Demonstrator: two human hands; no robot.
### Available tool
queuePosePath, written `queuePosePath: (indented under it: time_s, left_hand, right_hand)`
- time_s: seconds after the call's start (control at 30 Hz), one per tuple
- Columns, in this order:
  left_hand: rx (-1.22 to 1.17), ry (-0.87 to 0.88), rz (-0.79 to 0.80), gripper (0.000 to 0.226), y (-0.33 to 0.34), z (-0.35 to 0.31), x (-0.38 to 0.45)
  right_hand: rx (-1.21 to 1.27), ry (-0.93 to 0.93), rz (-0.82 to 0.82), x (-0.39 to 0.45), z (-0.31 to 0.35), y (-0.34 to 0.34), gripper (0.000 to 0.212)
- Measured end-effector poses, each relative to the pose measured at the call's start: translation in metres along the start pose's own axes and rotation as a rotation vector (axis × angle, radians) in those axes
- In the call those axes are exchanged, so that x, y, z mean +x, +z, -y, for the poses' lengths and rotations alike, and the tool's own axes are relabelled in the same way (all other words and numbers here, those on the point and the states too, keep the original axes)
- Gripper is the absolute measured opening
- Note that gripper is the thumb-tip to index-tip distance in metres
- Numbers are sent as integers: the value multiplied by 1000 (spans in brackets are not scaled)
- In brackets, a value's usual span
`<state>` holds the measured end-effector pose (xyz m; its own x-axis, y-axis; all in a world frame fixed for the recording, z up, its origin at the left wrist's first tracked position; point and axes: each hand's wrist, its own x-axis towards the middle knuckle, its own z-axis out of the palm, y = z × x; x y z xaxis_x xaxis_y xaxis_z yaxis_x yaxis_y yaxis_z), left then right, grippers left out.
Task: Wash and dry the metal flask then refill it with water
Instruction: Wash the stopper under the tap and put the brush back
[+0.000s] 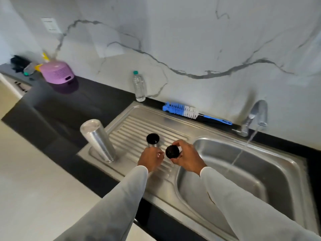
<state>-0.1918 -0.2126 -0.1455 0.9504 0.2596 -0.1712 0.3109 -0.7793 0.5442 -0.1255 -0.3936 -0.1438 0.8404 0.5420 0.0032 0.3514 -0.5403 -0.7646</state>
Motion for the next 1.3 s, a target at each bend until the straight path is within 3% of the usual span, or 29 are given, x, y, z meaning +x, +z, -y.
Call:
queuePosePath:
  time_s: [0.23,0.43,0.6,0.83,0.9,1.03,1.1,1.2,1.3]
  left_hand:
    - [11,-195,-98,18,-48,73,-34]
    - [93,-359,-182,29,-68,111,-58]
    - [136,-392,-183,35,-75,129,-66]
    - [182,-300,-246,27,-78,128,-69]
    - [198,-243,-264,22,-81,119,-65]
    - [218,-104,-263,21,-81,94,-53]
    - [219,-66,-257,23,-80,82,-45]
    - [208,-34,-213,29,-76,72,-31]
    - [205,-36,-185,33,-72,66,-18]
  right_hand:
    - [57,-100,166,39,49,90,58]
    - [47,-112,214,51,73,145,63]
    - [11,-127,235,54,79,168,68]
    - [28,-105,260,50,78,166,83]
    - [20,-107,214,51,72,154,79]
    - [-78,-139,-125,61,56,114,58]
    - [-185,-111,-254,72,49,93,69]
    - [-311,53,-161,96,40,79,102]
    - [-262,145,-11,111,33,82,98]
